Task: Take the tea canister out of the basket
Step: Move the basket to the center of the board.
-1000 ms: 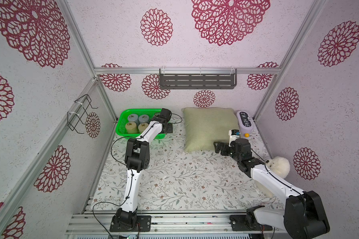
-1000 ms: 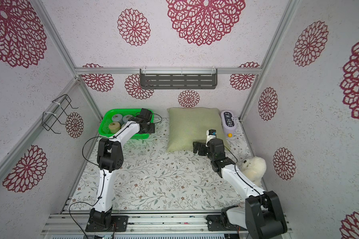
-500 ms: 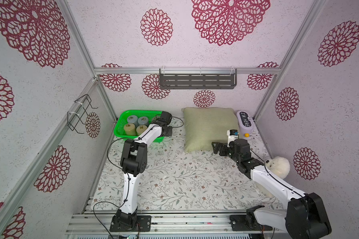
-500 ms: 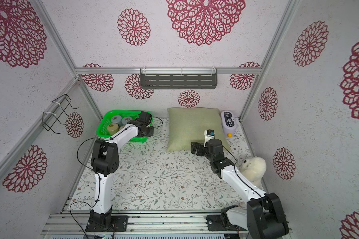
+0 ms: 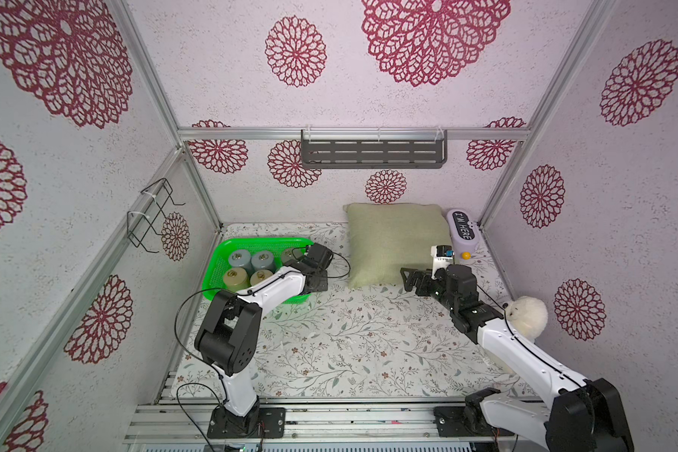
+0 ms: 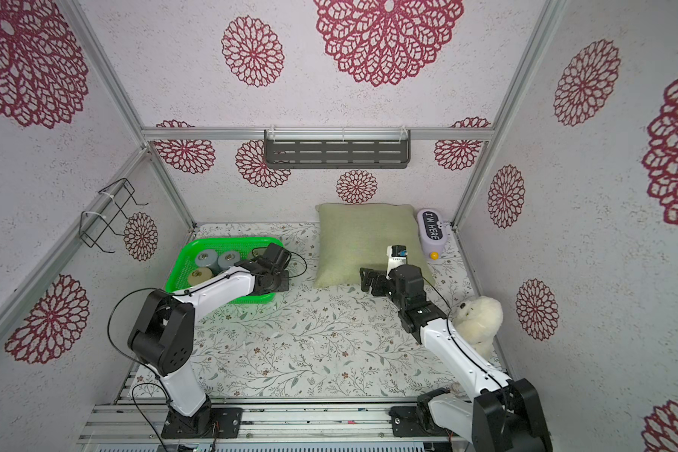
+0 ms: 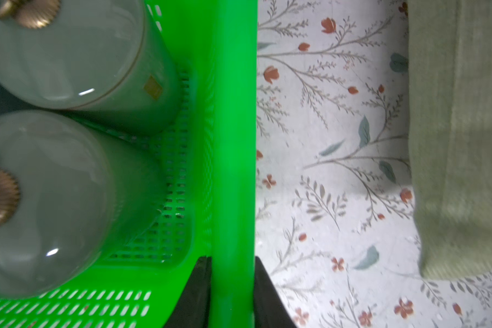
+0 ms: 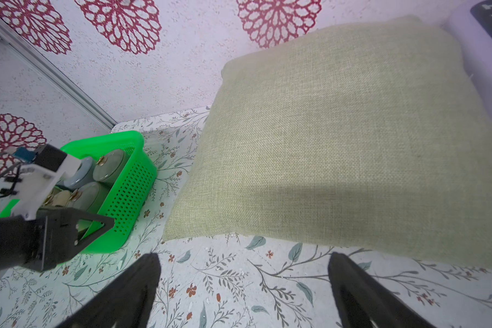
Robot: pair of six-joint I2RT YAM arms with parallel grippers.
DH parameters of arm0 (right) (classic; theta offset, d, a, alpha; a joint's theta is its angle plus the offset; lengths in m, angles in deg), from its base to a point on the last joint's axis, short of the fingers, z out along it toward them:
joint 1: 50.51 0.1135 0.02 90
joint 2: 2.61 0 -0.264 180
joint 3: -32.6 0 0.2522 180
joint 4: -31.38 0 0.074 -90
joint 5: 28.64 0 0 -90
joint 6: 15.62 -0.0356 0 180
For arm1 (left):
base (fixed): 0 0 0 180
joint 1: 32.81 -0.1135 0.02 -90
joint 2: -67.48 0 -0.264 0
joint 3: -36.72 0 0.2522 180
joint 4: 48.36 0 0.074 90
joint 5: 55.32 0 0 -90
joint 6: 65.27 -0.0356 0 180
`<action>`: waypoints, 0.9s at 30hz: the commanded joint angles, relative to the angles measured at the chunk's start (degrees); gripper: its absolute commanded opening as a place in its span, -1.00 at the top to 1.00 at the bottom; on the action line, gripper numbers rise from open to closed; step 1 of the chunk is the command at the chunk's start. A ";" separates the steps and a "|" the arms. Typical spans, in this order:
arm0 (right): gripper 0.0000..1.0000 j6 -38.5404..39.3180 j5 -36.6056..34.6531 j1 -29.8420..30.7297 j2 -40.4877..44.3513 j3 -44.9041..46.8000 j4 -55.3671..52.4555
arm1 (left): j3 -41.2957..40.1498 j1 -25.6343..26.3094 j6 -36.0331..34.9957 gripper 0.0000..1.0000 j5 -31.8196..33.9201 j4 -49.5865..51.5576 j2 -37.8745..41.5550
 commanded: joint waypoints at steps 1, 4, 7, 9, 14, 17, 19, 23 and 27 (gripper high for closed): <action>-0.98 -0.64 0.36 0.64 1.45 -0.15 0.81 | -4.07 5.77 15.13 0.64 -2.06 -2.20 2.79; -0.98 -0.67 0.40 0.91 0.93 -0.26 0.81 | -4.13 10.62 18.26 0.63 -1.03 -2.67 2.11; -0.98 -0.42 0.17 1.15 0.30 -0.68 0.30 | -2.32 15.03 20.30 0.60 0.70 -2.39 0.44; -0.98 -0.85 -0.13 1.26 -0.22 -0.99 -0.47 | -1.35 16.68 20.84 0.51 0.49 -3.02 -0.12; -0.98 -0.96 -1.03 2.10 -3.01 -2.73 -2.80 | 0.42 17.06 19.72 -0.02 1.96 -1.32 1.88; -0.99 -0.22 -1.91 3.81 -4.59 -3.39 -2.88 | -0.59 17.10 19.18 -0.44 3.43 -0.91 5.22; -0.98 -0.23 -2.48 5.20 -5.75 -4.35 -3.24 | -1.47 17.11 18.96 -0.62 4.95 -0.01 8.09; -0.98 0.14 -3.86 9.10 -9.68 -8.82 -6.79 | -4.35 16.98 17.74 -0.95 9.97 2.82 15.44; -0.98 0.69 -7.44 14.95 -14.04 -15.04 -11.25 | -7.48 16.29 18.74 -0.95 16.22 7.84 23.40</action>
